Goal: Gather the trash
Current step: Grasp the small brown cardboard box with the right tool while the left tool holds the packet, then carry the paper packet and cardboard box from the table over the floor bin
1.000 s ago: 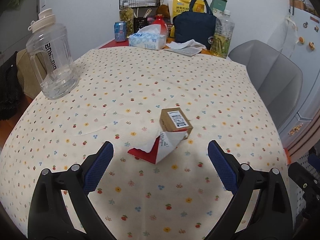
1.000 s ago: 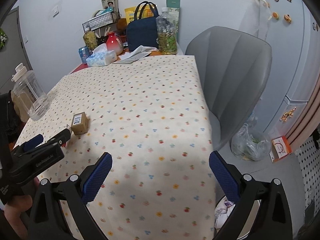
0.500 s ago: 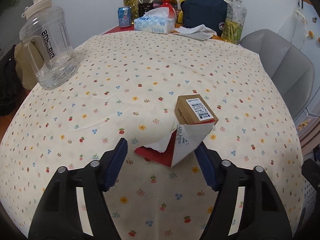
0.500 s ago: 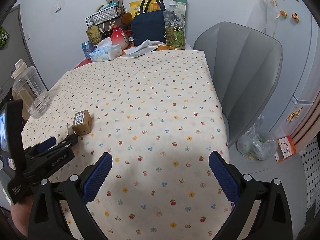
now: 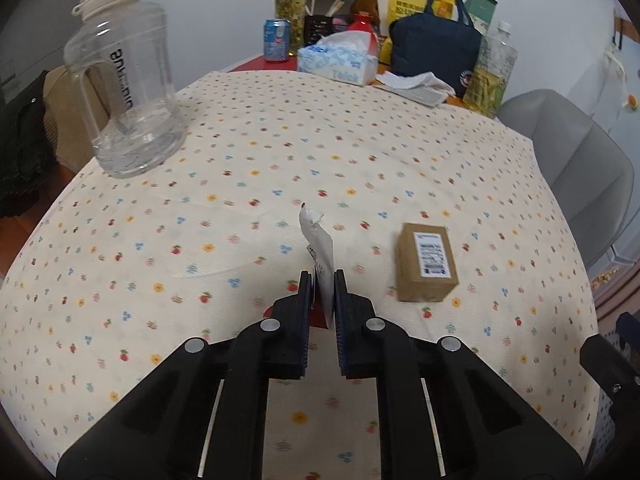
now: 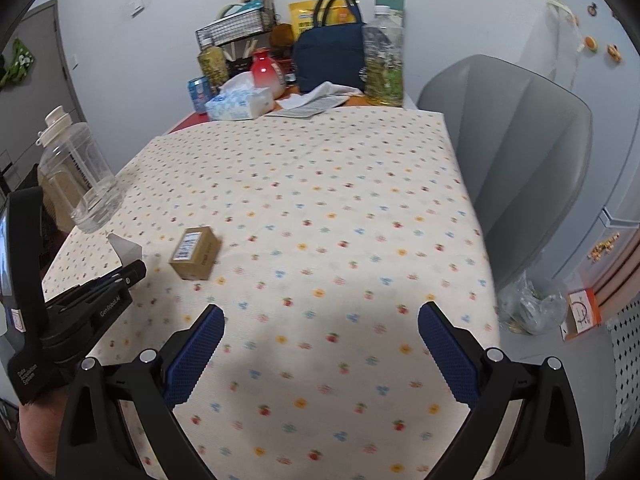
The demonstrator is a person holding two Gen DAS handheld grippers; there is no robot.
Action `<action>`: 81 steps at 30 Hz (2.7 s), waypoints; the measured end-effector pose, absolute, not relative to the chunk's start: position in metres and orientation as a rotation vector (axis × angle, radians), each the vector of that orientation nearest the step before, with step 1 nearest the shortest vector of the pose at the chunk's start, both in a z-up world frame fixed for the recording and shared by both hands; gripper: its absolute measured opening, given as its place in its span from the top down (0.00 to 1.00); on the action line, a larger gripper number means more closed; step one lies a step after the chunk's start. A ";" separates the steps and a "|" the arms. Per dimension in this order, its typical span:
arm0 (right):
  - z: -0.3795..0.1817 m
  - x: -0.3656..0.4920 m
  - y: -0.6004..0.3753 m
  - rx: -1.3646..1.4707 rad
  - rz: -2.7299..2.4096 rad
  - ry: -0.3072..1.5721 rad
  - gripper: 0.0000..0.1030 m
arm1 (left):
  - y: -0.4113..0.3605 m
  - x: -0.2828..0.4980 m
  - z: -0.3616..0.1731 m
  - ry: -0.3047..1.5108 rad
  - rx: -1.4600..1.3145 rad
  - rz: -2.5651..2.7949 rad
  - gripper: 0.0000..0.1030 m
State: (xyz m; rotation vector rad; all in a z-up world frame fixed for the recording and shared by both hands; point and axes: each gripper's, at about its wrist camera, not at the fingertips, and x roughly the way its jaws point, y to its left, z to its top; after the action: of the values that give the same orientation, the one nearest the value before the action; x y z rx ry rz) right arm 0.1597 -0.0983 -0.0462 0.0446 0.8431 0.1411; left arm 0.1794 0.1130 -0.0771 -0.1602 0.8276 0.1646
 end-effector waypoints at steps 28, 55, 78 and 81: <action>-0.062 0.207 0.015 -0.073 0.292 0.878 0.17 | 0.205 0.163 -0.079 0.783 -0.254 0.338 0.89; -0.049 0.182 -0.014 -0.046 0.295 0.902 0.68 | 0.167 0.161 -0.072 0.781 -0.239 0.269 0.89; -0.005 0.089 -0.159 0.064 0.098 0.805 0.67 | 0.023 0.117 -0.028 0.715 -0.107 0.044 0.89; -0.006 0.080 -0.181 0.084 0.063 0.801 0.67 | 0.005 0.116 -0.027 0.716 -0.091 0.014 0.89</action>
State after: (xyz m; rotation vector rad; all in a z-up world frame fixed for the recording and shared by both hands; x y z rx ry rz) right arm 0.0798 -0.1813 -0.0055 0.0845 0.8006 0.0625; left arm 0.1160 0.0047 -0.0271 -0.0906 0.7159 0.0144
